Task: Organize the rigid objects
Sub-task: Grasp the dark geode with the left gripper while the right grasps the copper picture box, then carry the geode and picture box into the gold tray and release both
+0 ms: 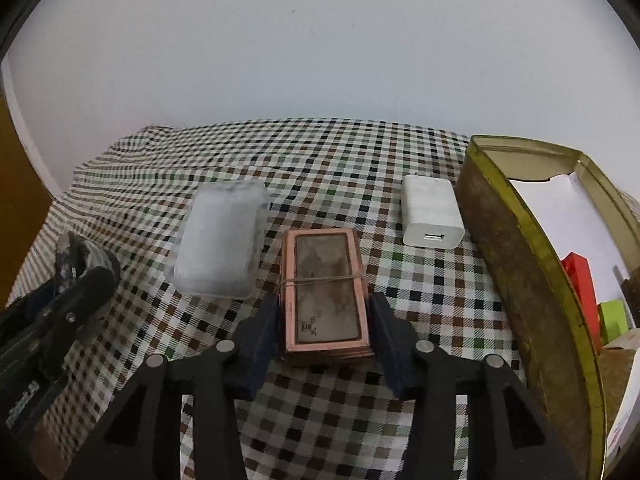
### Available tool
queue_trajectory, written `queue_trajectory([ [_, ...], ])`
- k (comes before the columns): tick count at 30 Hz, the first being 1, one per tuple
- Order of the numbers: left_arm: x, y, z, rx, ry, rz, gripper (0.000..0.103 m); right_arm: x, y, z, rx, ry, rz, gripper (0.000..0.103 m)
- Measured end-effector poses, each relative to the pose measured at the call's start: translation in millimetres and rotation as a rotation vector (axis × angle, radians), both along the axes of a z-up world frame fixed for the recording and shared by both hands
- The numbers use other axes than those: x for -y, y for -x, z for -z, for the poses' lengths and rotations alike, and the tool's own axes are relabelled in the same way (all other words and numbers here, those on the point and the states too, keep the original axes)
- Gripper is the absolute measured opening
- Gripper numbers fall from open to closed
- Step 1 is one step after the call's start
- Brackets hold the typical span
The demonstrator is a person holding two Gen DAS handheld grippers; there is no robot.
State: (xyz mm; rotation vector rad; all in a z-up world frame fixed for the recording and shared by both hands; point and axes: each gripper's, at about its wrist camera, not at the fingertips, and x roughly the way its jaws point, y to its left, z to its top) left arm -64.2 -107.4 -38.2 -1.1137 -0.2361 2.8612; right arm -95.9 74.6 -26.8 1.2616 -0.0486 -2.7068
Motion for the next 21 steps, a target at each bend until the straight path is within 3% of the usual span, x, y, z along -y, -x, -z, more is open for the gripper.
queue_trajectory([
  [3, -1, -2, -2, -0.03, -0.005, 0.011, 0.051, -11, -13, -6, -0.038, 0.067, -0.036, 0.048],
  [9, -8, -9, -7, -0.086, -0.011, 0.015, 0.051, -21, -50, -26, -0.18, 0.048, -0.086, 0.048],
  [21, -38, -30, -15, -0.151, -0.039, 0.008, 0.051, -55, -91, -50, -0.302, 0.098, -0.086, 0.048],
])
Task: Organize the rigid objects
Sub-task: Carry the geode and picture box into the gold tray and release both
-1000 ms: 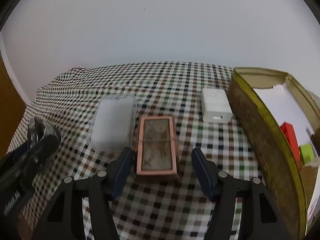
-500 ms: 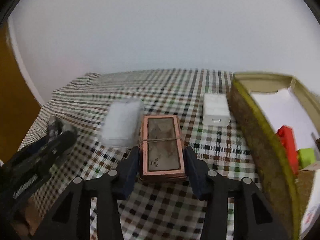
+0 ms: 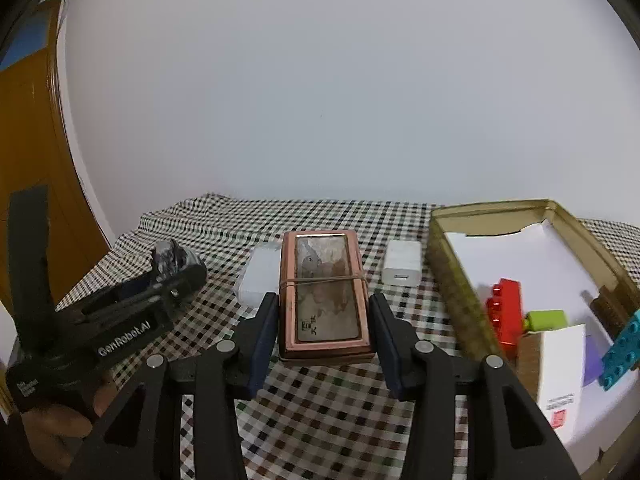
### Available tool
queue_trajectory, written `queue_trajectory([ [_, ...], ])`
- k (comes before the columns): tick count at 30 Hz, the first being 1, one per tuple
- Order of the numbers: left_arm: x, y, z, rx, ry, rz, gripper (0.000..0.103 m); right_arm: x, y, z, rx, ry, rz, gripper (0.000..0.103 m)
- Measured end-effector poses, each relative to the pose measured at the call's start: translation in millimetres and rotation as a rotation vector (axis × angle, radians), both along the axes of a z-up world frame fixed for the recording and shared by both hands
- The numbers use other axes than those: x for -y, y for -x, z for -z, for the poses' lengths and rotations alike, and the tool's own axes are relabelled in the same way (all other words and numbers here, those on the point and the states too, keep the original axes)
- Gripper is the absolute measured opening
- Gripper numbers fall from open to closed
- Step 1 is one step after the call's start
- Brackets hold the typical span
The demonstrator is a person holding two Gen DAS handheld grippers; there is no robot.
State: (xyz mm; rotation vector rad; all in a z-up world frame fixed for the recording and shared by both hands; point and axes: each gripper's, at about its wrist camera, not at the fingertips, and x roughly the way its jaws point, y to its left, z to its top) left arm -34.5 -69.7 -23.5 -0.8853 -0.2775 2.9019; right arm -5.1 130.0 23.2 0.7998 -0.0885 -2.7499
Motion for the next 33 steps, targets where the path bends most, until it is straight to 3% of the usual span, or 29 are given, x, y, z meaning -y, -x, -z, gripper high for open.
queue_trajectory([
  [4, -23, -2, -1, 0.006, 0.013, 0.021, 0.051, 6, 7, 1, -0.02, -0.003, 0.016, 0.048],
  [19, -99, 0, -2, 0.0, 0.061, 0.102, 0.051, -60, -28, -16, -0.096, -0.008, 0.106, 0.048],
  [33, -157, 13, -27, -0.061, 0.075, 0.195, 0.051, -115, -36, -26, -0.145, -0.027, 0.201, 0.048],
])
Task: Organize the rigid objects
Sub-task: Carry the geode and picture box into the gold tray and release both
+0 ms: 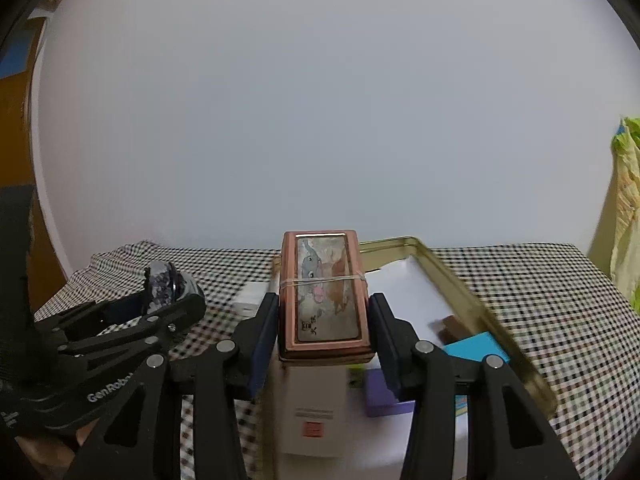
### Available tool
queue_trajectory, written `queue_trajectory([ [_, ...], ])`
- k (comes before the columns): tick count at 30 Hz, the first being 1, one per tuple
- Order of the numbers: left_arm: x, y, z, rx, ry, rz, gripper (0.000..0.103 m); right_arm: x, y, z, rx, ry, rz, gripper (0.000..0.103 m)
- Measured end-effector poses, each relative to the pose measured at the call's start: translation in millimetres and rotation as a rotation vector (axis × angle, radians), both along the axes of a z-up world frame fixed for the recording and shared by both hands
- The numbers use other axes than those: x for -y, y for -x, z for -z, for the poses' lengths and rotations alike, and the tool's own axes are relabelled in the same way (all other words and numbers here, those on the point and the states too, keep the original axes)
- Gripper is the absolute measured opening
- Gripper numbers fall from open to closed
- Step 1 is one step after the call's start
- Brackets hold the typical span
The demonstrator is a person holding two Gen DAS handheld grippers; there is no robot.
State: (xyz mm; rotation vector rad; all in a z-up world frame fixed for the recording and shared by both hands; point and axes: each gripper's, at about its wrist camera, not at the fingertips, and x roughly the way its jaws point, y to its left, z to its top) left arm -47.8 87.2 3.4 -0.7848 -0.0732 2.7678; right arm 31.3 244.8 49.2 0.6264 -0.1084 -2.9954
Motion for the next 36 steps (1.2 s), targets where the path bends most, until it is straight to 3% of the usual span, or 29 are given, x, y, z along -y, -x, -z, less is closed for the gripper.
queue_trajectory([
  [20, -76, 2, -22, -0.032, 0.045, 0.12, 0.051, -64, 0, -1, -0.001, -0.016, 0.17, 0.048],
  [36, -116, 34, -4, 0.086, 0.156, 0.101, 0.051, -80, 33, 21, 0.111, -0.003, 0.173, 0.049],
])
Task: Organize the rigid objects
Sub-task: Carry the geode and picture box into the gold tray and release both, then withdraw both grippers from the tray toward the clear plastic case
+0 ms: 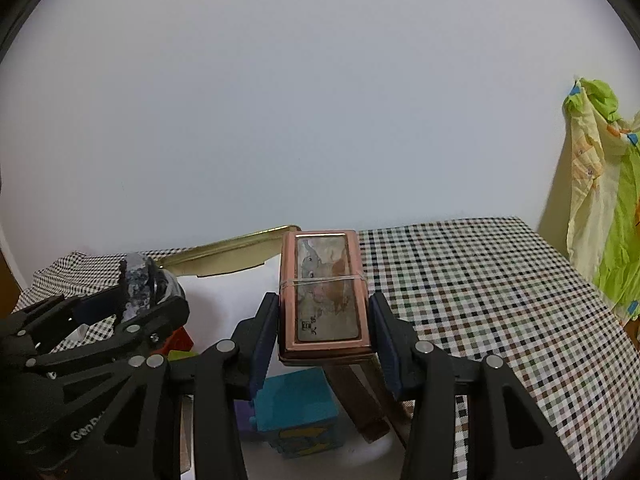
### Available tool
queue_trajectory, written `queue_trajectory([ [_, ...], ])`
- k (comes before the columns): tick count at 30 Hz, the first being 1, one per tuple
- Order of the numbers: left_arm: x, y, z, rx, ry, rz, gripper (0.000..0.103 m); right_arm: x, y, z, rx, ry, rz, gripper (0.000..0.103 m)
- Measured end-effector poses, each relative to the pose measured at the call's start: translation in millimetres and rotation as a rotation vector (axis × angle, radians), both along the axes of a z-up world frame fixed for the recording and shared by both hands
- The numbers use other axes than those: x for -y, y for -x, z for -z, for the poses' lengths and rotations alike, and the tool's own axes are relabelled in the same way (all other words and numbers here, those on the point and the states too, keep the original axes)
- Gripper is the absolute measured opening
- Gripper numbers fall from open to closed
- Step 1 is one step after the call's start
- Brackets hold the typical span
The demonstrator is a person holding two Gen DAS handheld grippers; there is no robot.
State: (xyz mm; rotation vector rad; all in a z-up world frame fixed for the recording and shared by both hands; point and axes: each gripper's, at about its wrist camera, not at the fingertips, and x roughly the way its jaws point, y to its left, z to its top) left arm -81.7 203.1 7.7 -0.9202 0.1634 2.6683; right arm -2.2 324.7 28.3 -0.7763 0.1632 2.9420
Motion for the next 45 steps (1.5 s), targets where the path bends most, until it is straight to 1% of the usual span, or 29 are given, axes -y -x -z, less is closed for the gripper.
queue_trajectory([
  [3, -2, 3, 4, 0.017, 0.009, -0.007, 0.051, 4, 1, 1, 0.018, -0.004, 0.001, 0.049],
  [7, -3, 5, 8, 0.025, 0.034, -0.014, 0.051, -3, 7, 3, 0.032, -0.002, -0.003, 0.049],
  [13, -3, 11, 17, 0.072, 0.074, -0.048, 0.051, 0, 12, 6, 0.039, -0.006, -0.012, 0.049],
  [17, -3, 16, 23, 0.099, 0.095, -0.065, 0.051, -1, 12, 6, 0.039, 0.009, -0.028, 0.049],
  [21, -5, 16, 24, 0.094, 0.123, -0.075, 0.052, 3, 14, 6, 0.038, 0.01, -0.045, 0.049],
  [22, -5, 16, 24, 0.096, 0.126, -0.083, 0.054, 1, 15, 7, 0.036, 0.021, -0.051, 0.049],
  [23, -5, 16, 24, 0.099, 0.128, -0.088, 0.063, -2, 18, 8, 0.034, 0.041, -0.059, 0.049],
  [24, -6, 16, 23, 0.107, 0.135, -0.096, 0.068, -4, 18, 9, 0.034, 0.074, -0.067, 0.05],
  [25, -6, 16, 23, 0.11, 0.132, -0.131, 0.079, -7, 19, 10, 0.037, 0.103, -0.075, 0.052],
  [26, -6, 14, 21, 0.105, 0.126, -0.13, 0.089, -4, 14, 7, 0.04, 0.134, -0.083, 0.054],
  [28, -3, 9, 15, 0.067, 0.104, -0.135, 0.1, -11, 10, 4, 0.029, 0.186, -0.084, 0.075],
  [29, -2, 4, 11, 0.036, 0.095, -0.144, 0.102, -13, 7, 3, 0.014, 0.194, -0.079, 0.078],
  [31, 0, -2, 6, 0.002, 0.086, -0.151, 0.102, -13, 0, -2, -0.026, 0.185, -0.067, 0.079],
  [32, 2, -3, 4, -0.003, 0.081, -0.153, 0.102, -13, -4, -4, -0.044, 0.178, -0.064, 0.08],
  [34, 6, -6, 2, -0.011, 0.063, -0.164, 0.102, -10, -11, -8, -0.081, 0.158, -0.048, 0.086],
  [36, 10, -9, 3, -0.023, 0.054, -0.179, 0.102, -6, -16, -10, -0.108, 0.127, -0.031, 0.086],
  [39, 14, -17, 3, -0.065, 0.07, -0.193, 0.102, -4, -18, -11, -0.118, 0.089, -0.013, 0.087],
  [41, 18, -22, 2, -0.095, 0.079, -0.197, 0.102, -5, -18, -11, -0.122, 0.087, -0.007, 0.087],
  [45, 33, -27, 1, -0.117, 0.056, -0.208, 0.102, -7, -19, -11, -0.121, 0.082, 0.02, 0.087],
])
